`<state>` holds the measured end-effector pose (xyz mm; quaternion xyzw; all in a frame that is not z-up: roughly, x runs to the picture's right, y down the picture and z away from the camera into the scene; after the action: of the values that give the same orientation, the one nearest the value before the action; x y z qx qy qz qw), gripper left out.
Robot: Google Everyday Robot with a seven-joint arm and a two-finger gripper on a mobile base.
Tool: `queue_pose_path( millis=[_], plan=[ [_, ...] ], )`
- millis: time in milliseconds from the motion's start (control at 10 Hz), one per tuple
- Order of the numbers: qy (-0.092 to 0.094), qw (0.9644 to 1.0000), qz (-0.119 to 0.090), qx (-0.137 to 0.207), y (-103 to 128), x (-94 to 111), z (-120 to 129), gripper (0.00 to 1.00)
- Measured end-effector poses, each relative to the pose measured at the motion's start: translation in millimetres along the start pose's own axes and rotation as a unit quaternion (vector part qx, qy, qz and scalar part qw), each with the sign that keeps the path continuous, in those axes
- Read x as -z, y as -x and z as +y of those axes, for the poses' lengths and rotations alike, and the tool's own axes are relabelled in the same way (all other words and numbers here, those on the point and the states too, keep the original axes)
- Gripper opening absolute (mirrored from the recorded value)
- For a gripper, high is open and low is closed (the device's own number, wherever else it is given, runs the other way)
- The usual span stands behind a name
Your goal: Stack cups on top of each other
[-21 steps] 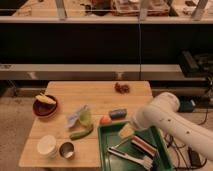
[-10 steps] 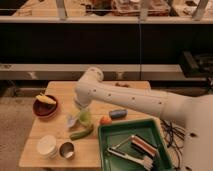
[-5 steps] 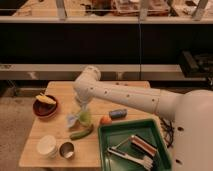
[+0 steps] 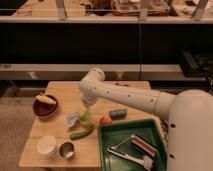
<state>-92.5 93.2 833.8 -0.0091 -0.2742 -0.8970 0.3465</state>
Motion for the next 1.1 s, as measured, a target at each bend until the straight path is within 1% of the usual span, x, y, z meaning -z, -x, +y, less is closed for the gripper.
queue_pose_path(
  millis=[200,300,500,600,800,900,1100],
  plan=[
    [0.001,0.9999,-0.011,-0.001,7.1,-12.3,5.8,0.54],
    [0.000,0.9999,-0.015,-0.001,9.1,-17.4,7.5,0.51],
    [-0.003,0.9998,-0.022,0.000,15.1,-27.6,10.0,0.51],
    [-0.009,0.9996,-0.027,0.010,19.4,-35.1,9.0,0.51],
    [-0.029,0.9979,-0.034,0.048,26.8,-41.6,-5.1,0.50],
    [-0.042,0.9961,-0.034,0.070,32.3,-41.7,-17.2,0.45],
    [-0.060,0.9906,-0.030,0.119,42.2,-29.5,-38.4,0.22]
  ],
)
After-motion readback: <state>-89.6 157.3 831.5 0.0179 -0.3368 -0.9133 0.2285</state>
